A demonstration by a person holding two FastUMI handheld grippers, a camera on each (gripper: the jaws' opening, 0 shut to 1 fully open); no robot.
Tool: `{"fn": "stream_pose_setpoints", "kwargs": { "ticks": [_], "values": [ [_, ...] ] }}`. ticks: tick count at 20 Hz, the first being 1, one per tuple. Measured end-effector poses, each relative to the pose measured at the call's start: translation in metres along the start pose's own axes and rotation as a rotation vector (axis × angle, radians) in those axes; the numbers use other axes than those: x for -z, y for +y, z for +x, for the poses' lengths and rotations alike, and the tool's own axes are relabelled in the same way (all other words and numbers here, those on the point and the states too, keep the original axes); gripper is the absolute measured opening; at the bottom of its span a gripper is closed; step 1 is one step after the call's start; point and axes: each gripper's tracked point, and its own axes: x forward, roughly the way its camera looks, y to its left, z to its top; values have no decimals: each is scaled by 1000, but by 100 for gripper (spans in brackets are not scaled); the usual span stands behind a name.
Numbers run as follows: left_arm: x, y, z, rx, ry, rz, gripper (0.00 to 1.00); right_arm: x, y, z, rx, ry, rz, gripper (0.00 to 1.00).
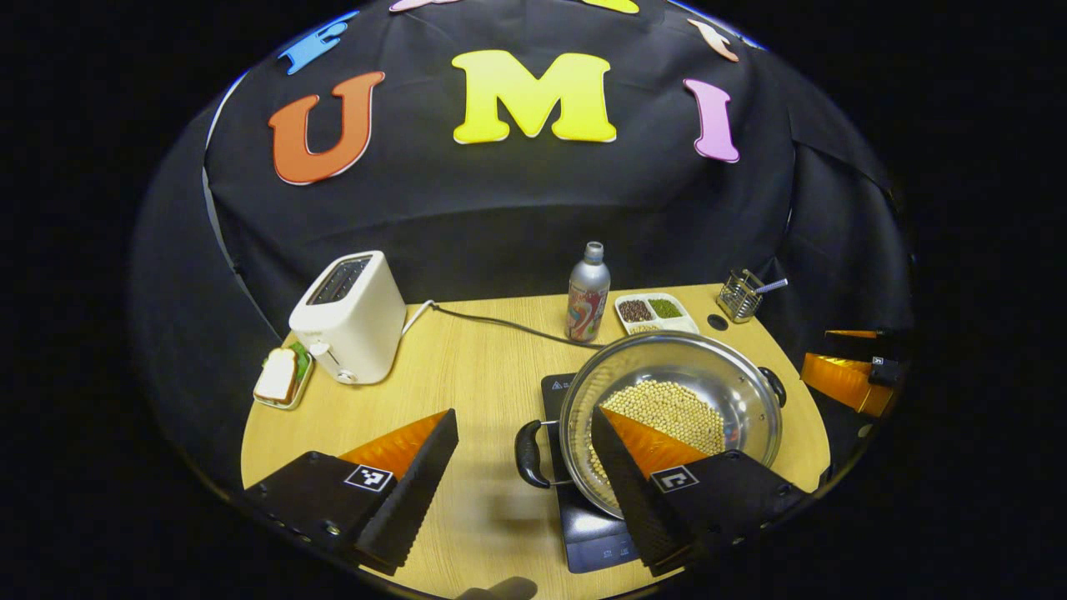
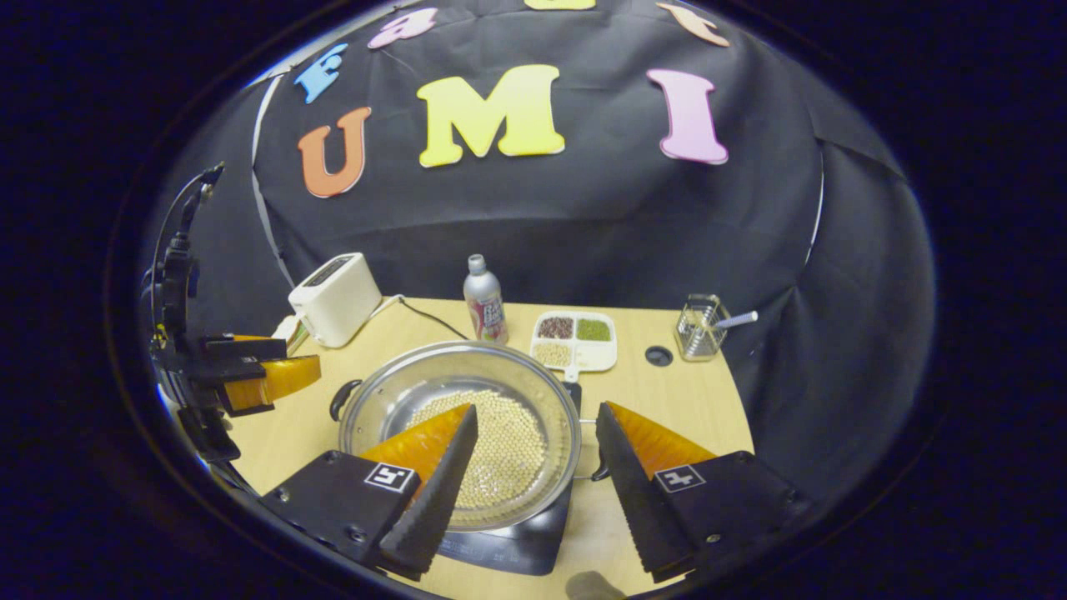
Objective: First push the handle of the pot to place it horizontally, then grasp the pot with both hands and set it on the induction cooktop.
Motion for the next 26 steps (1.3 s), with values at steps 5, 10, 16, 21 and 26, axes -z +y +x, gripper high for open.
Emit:
{"fn": "stream_pose_setpoints", "kwargs": {
  "ticks": [5,10,16,21,26],
  "values": [
    [-59,11,-74,-25,-209,26,97,-57,29,-62,3,-170,-58,90],
    [-103,24,-157,-30,-405,-6,97,-103,54,-149,2,-361,-85,96],
    [-120,44,-244,-29,-546,-41,97,-123,69,-241,2,-530,-66,100],
    [-97,55,-292,-72,-583,-60,96,-111,48,-291,27,-594,10,100],
    [-79,41,-333,-111,-619,-75,95,-76,17,-322,50,-617,29,100]
  ]
}}
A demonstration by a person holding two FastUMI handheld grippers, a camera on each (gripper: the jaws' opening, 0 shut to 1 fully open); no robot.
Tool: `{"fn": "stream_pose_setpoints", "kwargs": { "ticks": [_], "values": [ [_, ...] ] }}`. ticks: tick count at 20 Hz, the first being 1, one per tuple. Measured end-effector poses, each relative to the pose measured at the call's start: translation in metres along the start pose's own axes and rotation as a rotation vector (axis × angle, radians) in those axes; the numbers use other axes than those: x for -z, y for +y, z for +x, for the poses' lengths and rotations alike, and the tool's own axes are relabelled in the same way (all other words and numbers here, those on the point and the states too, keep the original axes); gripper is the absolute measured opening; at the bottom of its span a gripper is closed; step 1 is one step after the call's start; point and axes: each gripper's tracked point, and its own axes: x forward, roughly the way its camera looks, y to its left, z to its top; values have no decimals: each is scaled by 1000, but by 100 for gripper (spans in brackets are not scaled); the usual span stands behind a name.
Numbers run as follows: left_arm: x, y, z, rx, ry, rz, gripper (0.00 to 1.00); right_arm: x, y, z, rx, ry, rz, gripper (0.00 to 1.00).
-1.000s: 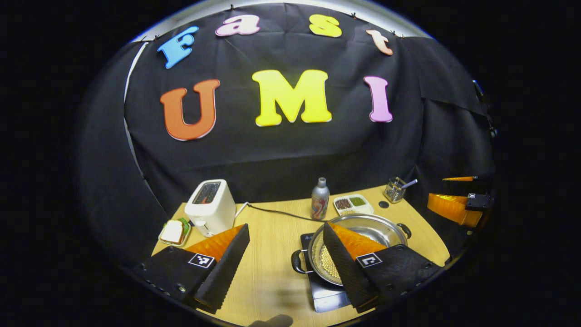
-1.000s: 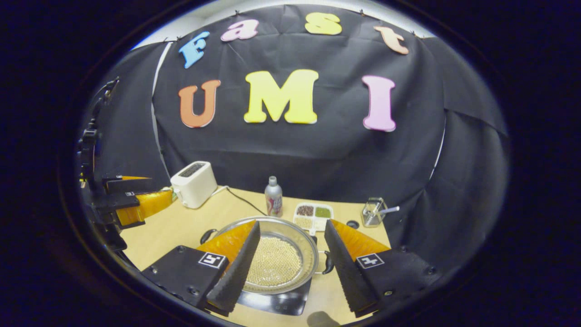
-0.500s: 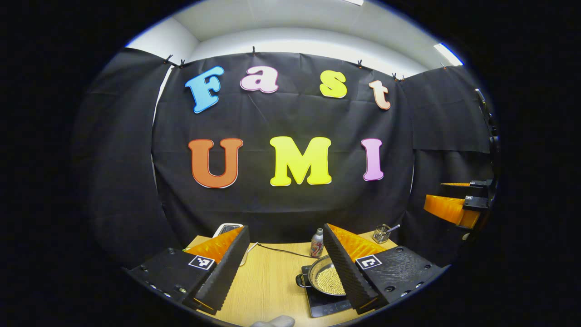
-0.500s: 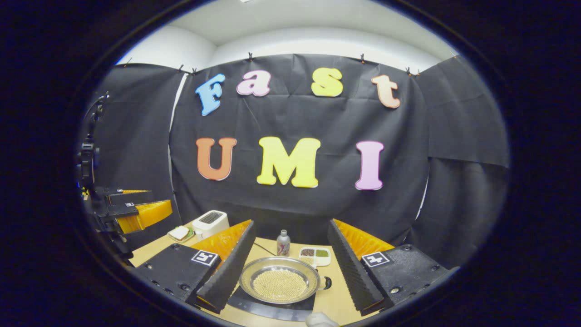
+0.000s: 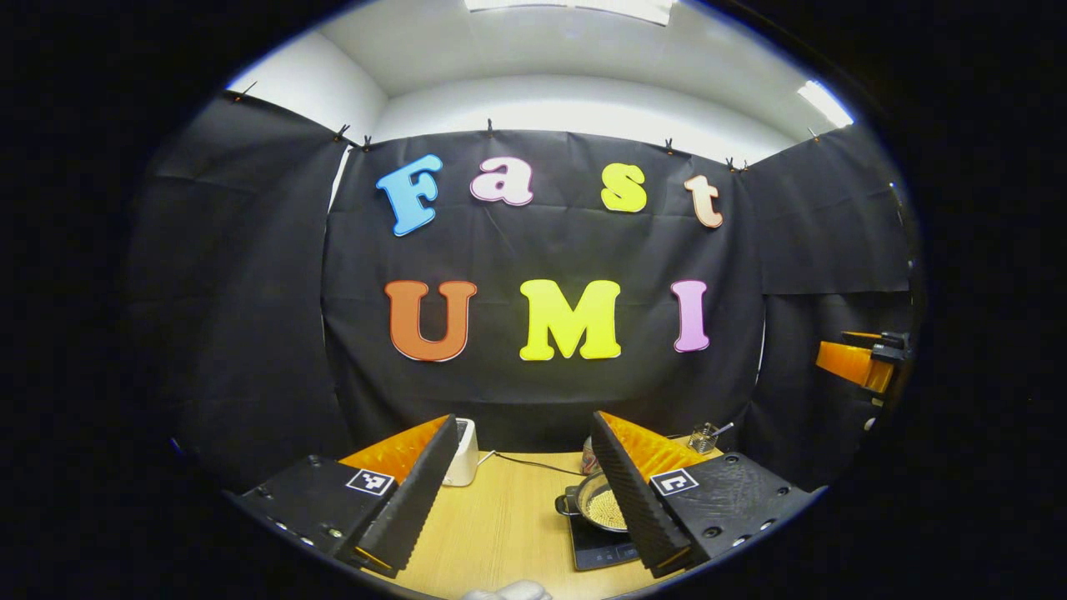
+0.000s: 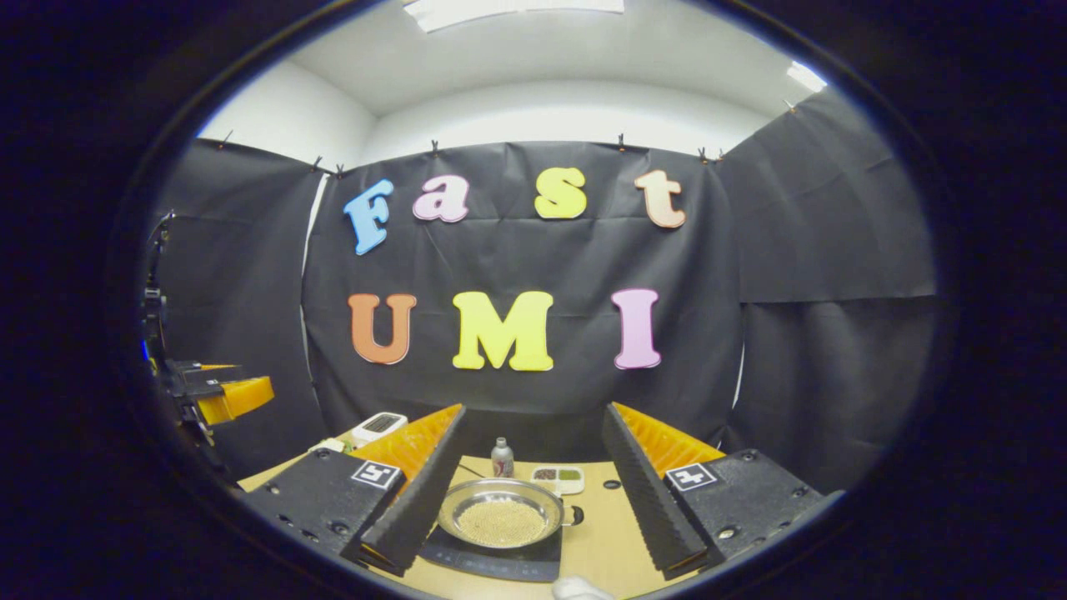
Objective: First push the handle of the pot to place it horizontally, then grasp the pot with both hands and set it on the induction cooktop.
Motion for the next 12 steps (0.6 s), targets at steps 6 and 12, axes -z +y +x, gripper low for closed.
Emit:
{"fn": "stream_pose_setpoints", "kwargs": {
  "ticks": [6,12],
  "values": [
    [-1,-37,-59,-14,-25,-15,95,7,-42,-56,22,-8,-28,100],
    [13,-65,-112,-24,8,-31,95,31,-66,-102,14,40,-20,100]
  ]
}}
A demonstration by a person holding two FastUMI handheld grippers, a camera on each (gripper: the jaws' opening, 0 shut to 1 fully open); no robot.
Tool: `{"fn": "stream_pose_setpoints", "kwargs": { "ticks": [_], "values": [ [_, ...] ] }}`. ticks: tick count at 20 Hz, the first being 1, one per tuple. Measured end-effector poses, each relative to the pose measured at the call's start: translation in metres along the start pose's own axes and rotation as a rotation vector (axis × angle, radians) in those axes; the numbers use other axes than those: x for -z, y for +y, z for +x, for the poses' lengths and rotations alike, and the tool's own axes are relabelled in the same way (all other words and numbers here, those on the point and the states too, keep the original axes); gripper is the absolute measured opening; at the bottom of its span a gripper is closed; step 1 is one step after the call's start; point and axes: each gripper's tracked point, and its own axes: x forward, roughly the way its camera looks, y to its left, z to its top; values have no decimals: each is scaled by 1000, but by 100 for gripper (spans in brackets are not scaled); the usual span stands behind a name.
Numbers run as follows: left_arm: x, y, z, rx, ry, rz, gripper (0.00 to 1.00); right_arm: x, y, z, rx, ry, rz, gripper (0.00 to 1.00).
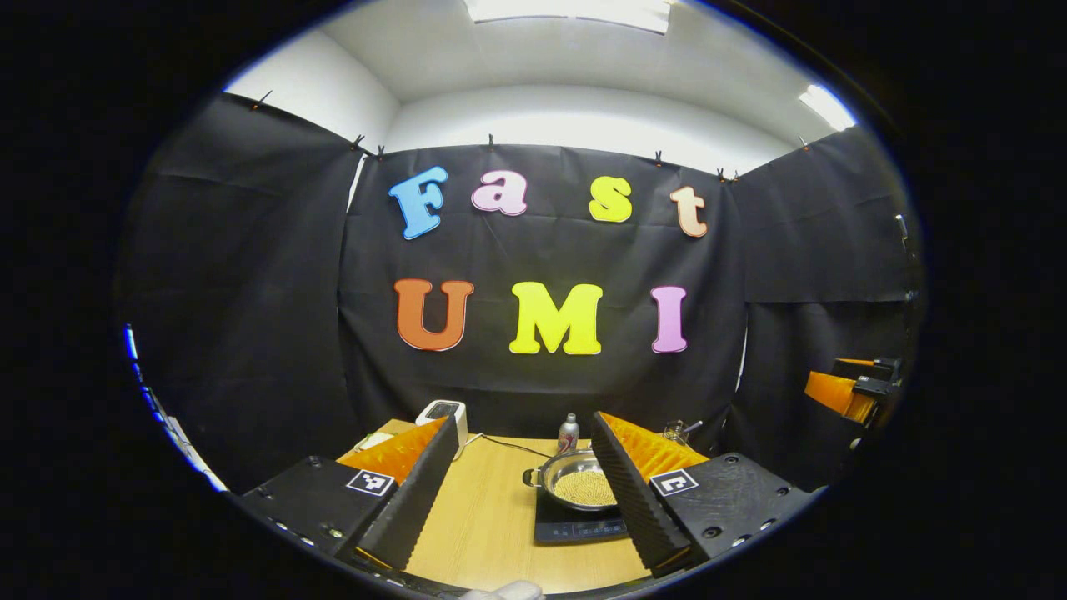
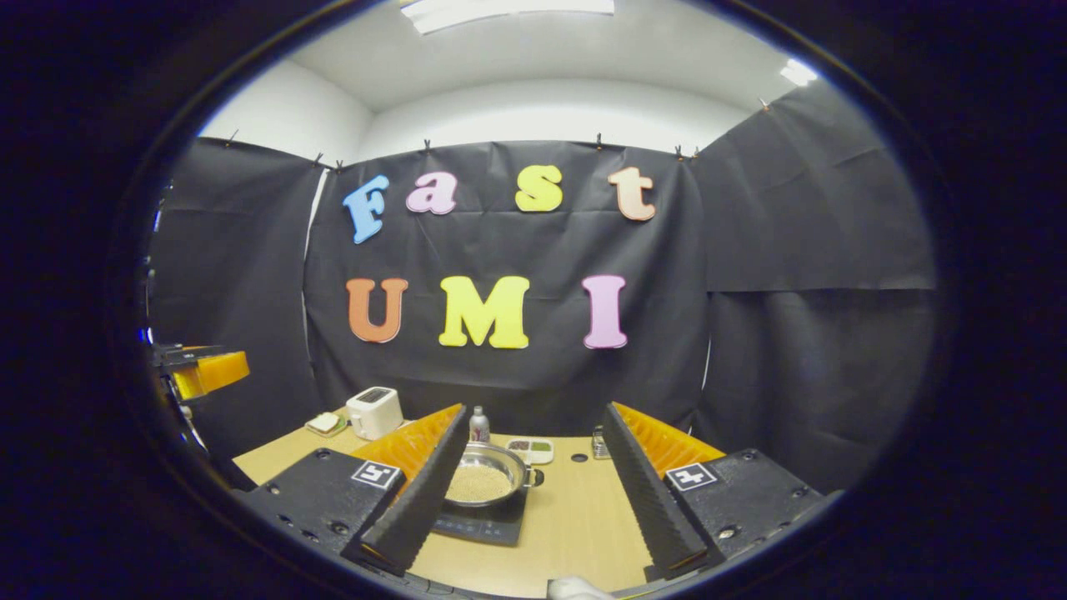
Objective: First push the handle of the pot to place it horizontally, then grasp the pot with both hands and set it on the induction cooktop.
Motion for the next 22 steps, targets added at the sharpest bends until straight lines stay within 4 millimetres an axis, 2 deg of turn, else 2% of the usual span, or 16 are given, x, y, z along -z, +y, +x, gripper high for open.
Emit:
{"fn": "stream_pose_setpoints", "kwargs": {
  "ticks": [5,11,15,22],
  "values": [
    [7,-9,-27,-25,7,16,95,3,-3,-21,-20,-19,9,100],
    [5,-17,-43,-38,3,22,95,7,-3,-33,-39,-13,7,100],
    [11,-22,-42,-30,19,34,95,9,-4,-34,-40,-9,9,100],
    [8,-24,-33,-11,18,43,95,9,-4,-31,-37,-13,3,100]
  ]
}}
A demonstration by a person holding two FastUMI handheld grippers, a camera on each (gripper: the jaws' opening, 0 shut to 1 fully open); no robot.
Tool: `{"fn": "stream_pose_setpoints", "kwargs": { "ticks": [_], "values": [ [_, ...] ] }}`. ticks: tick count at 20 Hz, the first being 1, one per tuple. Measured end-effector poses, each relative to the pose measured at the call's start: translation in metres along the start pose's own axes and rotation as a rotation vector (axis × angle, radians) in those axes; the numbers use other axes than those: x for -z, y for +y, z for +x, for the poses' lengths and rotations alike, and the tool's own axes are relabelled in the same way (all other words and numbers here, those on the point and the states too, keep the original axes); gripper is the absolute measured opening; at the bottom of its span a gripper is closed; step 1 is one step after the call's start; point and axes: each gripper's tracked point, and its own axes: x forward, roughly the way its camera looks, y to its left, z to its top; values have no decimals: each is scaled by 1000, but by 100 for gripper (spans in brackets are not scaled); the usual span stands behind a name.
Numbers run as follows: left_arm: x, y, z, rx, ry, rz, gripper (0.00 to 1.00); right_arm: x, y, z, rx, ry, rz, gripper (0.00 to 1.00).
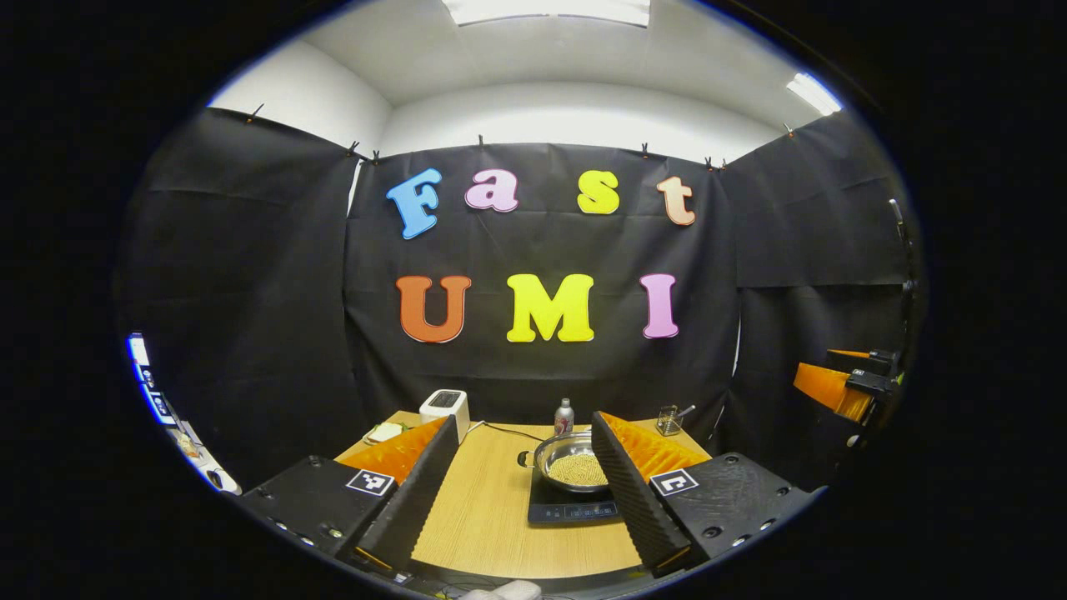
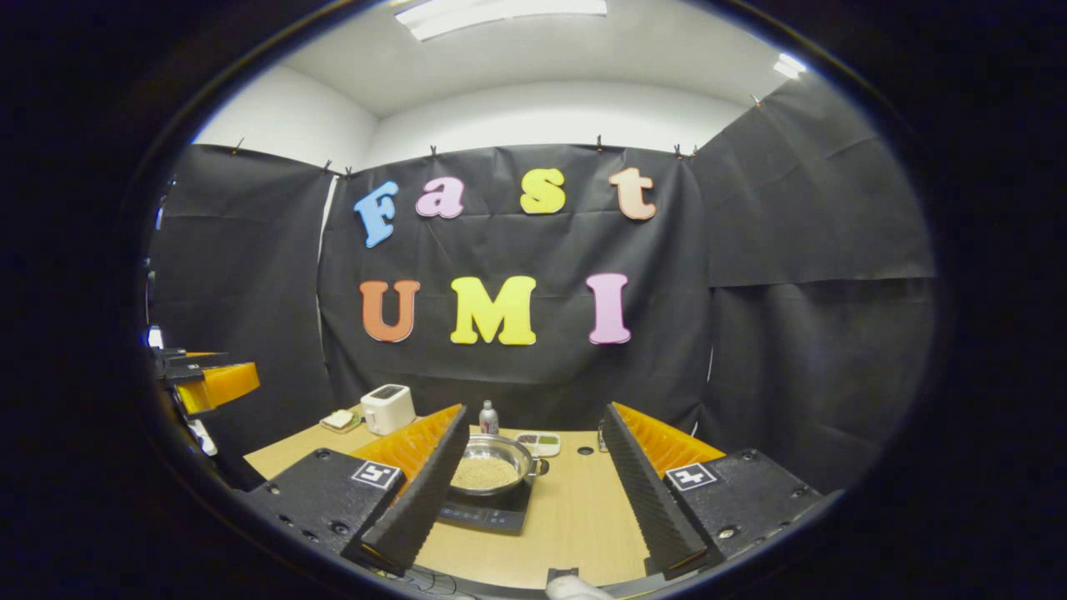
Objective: First push the handle of the pot to place it horizontally, then grasp the pot with both hands and set it on the induction cooktop.
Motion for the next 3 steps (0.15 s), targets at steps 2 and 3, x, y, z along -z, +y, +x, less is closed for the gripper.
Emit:
{"fn": "stream_pose_setpoints", "kwargs": {
  "ticks": [2,3],
  "values": [
    [2,1,3,-2,6,-1,95,1,1,4,-3,2,1,100],
    [1,1,5,-2,4,0,95,2,1,7,-4,6,3,100]
  ]
}}
